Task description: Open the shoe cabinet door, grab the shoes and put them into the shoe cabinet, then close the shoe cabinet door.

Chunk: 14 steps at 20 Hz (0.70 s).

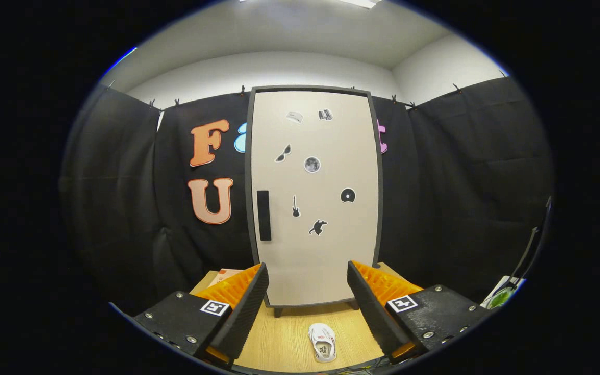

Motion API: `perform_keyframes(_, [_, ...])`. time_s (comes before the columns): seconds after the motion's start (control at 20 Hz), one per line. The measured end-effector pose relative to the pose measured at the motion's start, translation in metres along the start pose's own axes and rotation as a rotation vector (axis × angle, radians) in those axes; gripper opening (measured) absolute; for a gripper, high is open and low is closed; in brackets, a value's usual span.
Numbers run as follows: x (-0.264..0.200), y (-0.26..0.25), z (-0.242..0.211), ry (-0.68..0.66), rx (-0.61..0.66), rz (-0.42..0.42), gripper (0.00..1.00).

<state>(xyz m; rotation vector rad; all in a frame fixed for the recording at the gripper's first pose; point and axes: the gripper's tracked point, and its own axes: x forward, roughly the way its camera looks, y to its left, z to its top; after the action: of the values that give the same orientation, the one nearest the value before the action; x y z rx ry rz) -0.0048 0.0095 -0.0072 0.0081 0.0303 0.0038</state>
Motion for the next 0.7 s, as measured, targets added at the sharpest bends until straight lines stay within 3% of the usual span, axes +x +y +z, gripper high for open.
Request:
perform_keyframes(0.35, [0.017, 0.027, 0.000, 0.005, 0.011, 0.047, 0.95])
perform_keyframes(0.7, [0.069, 0.073, 0.007, 0.000, 0.003, 0.108, 0.95])
